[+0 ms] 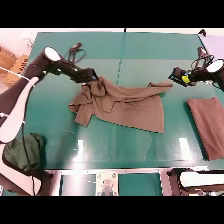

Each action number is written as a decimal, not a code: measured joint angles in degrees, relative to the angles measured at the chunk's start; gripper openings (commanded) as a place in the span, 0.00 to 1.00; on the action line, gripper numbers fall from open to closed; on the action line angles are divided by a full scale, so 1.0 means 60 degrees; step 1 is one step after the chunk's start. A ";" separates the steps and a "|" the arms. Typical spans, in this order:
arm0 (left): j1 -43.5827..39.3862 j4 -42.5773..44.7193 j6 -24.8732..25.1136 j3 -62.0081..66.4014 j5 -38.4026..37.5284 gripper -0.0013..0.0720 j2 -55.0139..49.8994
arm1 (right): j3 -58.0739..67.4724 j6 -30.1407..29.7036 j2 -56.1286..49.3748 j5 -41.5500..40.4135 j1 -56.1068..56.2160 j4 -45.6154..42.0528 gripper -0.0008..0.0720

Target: Fold the shirts.

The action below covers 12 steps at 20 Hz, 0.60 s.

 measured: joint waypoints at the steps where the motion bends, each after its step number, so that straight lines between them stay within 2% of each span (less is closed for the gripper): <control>1: 0.0335 0.0000 -0.0040 0.0331 -0.0390 0.92 -0.0062 | 0.0102 -0.0004 -0.0029 0.0379 -0.0284 -0.0036 0.54; 4: 0.1362 0.0011 -0.0080 0.1126 -0.1891 0.92 -0.0157 | -0.0036 -0.0007 0.0117 0.1781 -0.1213 -0.0157 0.52; 7: 0.2302 0.0091 0.0000 0.1483 -0.3417 0.92 -0.0193 | -0.1319 0.0004 0.0696 0.3045 -0.1934 -0.0204 0.51; 12: 0.3104 0.0397 0.0255 0.1650 -0.4397 0.92 -0.0215 | -0.4637 0.0033 0.1818 0.3472 -0.2317 0.0288 0.51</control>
